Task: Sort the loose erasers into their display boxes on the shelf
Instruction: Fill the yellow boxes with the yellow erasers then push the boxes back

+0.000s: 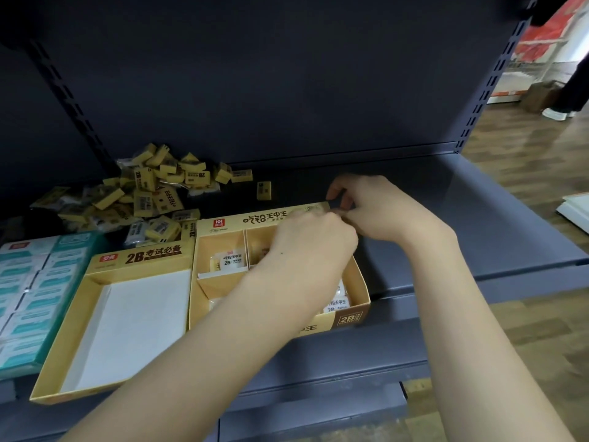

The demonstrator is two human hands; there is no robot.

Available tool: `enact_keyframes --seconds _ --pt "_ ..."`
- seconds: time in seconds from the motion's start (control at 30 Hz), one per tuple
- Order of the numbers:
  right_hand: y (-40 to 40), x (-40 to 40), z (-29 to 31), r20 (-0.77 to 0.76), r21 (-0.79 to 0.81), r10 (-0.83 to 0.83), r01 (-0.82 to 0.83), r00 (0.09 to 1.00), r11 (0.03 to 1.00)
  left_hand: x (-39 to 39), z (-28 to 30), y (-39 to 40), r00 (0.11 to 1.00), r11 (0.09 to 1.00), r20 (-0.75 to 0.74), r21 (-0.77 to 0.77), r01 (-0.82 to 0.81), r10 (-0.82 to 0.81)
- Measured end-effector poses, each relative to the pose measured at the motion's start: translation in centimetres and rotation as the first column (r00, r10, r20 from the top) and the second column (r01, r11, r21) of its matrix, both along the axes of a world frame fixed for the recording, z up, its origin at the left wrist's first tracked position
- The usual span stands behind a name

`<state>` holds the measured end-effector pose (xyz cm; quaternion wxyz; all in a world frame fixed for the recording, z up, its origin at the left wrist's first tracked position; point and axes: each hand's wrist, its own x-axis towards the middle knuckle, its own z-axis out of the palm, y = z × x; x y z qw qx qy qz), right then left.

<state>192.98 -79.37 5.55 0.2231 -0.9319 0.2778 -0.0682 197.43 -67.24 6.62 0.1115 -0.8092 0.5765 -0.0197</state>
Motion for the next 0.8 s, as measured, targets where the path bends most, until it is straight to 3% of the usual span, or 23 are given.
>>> enact_keyframes --seconds 0.1,0.23,0.33,0.53,0.8 --pt "0.0 0.1 0.0 -0.008 -0.016 -0.01 0.01 1.0 1.0 0.7 0.1 0.0 0.999 0.994 0.048 -0.104 0.023 -0.018" --pt "0.1 0.3 0.0 -0.01 -0.017 0.0 0.0 1.0 1.0 1.4 -1.1 -0.2 0.998 0.995 0.036 -0.089 -0.047 0.051" --pt "0.0 0.6 0.0 -0.011 -0.01 -0.002 0.002 1.0 1.0 2.3 -0.6 0.2 0.998 0.992 -0.048 -0.114 -0.047 0.041" --pt "0.3 2.6 0.9 -0.006 -0.123 0.088 -0.088 0.996 0.989 7.0 2.3 3.1 0.926 0.977 -0.376 -0.181 -0.109 0.033" --pt "2.9 8.6 1.7 0.027 -0.159 0.337 -0.329 0.941 0.931 13.6 2.0 8.1 0.903 0.951 -0.409 -0.205 -0.229 0.13"
